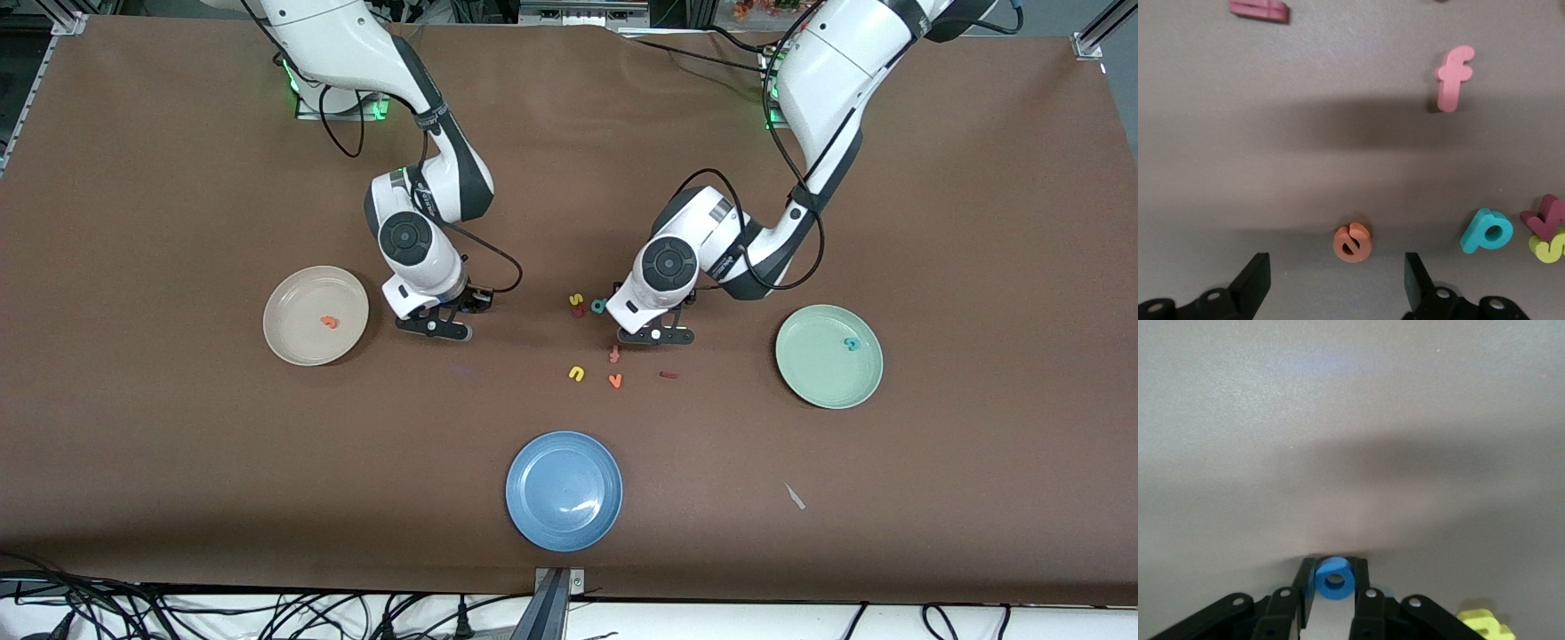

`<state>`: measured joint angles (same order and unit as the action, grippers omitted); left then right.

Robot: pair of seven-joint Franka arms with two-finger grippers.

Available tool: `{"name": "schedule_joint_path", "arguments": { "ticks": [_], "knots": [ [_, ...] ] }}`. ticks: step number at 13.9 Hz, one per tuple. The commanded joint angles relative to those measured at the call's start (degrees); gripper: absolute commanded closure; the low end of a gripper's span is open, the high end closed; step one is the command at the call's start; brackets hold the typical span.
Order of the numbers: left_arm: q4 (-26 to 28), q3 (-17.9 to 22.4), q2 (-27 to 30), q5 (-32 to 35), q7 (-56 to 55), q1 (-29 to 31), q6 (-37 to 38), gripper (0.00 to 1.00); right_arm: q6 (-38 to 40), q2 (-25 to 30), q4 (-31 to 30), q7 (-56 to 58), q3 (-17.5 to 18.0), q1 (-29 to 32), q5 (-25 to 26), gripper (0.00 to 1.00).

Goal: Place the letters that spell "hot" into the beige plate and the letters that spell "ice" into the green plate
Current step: 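Drop the blue ring on the beige plate while the left gripper grasps orange letter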

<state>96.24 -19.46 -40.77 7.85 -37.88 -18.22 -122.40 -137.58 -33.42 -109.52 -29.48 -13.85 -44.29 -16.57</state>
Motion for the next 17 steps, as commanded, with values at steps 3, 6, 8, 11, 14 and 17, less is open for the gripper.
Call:
{"name": "schedule_joint_path", "arguments": {
  "ticks": [3,6,8,11,14,17],
  "knots": [
    [0.4,0.3,-0.7,-1.5,-0.7,-0.4,-2.6,0.29,12.2,4.8,0.1,15.9,-8.3,0.3,-1.5,0.8],
    [2.7,0.4,-1.1,-1.5,-0.8,-0.3,-6.9,0.29,15.4,9.3,-4.6,30.5,-16.1,0.3,-1.5,0.8],
    [3.2,0.4,-1.1,-1.5,-0.8,-0.5,-7.7,0.32,14.6,10.9,-8.2,38.1,-20.3,0.3,-1.5,0.8],
    [3.3,0.3,-0.8,-1.5,-1.5,-0.7,-7.2,0.45,11.3,11.5,-12.0,41.0,-22.3,0.3,-1.6,0.79],
    [3.5,0.3,-0.6,-1.5,-1.8,-0.7,-7.0,0.47,7.1,11.0,-14.3,39.9,-22.3,0.6,-2.2,0.0],
    [4.5,0.3,-0.4,-1.5,-1.8,-0.7,-6.9,0.64,9.8,11.5,-13.1,34.7,-22.3,0.5,-9.1,0.0]
  ]
}}
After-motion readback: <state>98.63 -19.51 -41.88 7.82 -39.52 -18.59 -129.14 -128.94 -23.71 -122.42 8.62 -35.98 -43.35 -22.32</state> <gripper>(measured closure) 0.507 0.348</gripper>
